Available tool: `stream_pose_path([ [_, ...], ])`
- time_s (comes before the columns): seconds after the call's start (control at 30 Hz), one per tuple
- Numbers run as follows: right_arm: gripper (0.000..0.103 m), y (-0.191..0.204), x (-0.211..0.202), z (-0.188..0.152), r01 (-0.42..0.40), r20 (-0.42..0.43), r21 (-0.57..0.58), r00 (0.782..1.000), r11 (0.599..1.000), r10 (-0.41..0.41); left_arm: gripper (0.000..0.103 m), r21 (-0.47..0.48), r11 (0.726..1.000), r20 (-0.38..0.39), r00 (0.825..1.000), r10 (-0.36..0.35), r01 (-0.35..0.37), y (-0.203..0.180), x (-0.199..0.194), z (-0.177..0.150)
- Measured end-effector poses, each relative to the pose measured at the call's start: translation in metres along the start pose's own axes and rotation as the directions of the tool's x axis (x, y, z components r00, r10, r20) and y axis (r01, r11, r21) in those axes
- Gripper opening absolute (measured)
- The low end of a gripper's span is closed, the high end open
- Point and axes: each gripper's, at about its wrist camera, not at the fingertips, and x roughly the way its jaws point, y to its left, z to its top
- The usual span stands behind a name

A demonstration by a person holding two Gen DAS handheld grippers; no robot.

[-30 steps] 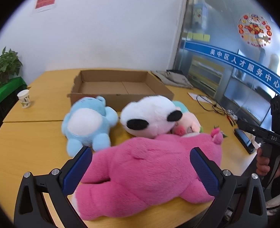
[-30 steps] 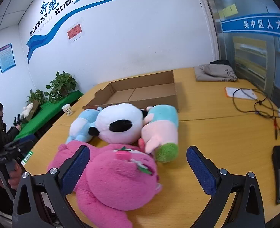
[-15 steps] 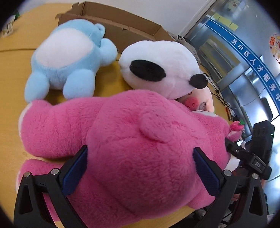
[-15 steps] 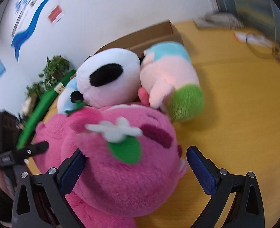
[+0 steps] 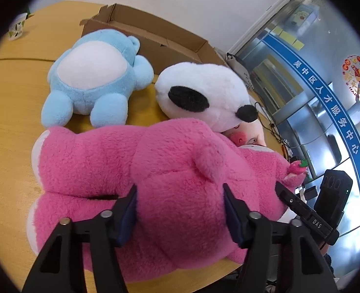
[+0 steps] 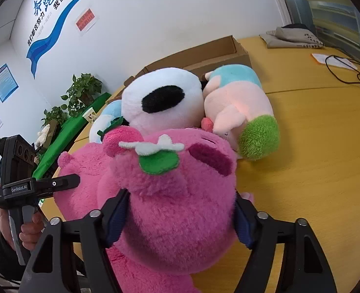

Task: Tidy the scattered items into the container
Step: 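Close both grippers on the pink plush bear and lift it, then carry the pink bear with both grippers and lower it into the box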

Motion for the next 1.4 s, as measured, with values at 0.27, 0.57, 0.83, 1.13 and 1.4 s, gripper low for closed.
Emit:
stream_pose_path([
  [0.27, 0.066, 0.015, -0.016, -0.002, -0.011, 0.025, -0.050, 1.000, 0.999, 0.012, 0.042, 0.041, 0.999, 0.058, 0.998, -0.033, 0.031, -0.009, -0.025, -0.003],
  [0.57, 0.064, 0.037, -0.050, 0.029, -0.038, 0.133, -0.105, 0.990, 0.994, 0.052, 0.041, 0.160, 0.987, 0.202, 0.977, -0.062, 0.029, -0.047, -0.075, 0.031],
  [0.83, 0.064, 0.070, -0.072, 0.103, 0.011, 0.297, -0.250, 0.952, 0.968, 0.066, 0.038, 0.286, 0.958, 0.326, 0.942, -0.078, -0.020, -0.081, -0.108, 0.101],
  [1.13, 0.064, 0.104, -0.079, 0.199, 0.065, 0.438, -0.353, 0.893, 0.933, 0.103, 0.038, 0.379, 0.922, 0.421, 0.902, -0.091, -0.084, -0.104, -0.123, 0.193],
  [1.4, 0.064, 0.093, -0.031, 0.297, 0.070, 0.449, -0.323, 0.889, 0.944, 0.088, 0.036, 0.402, 0.910, 0.412, 0.908, -0.079, -0.103, -0.093, -0.080, 0.297],
])
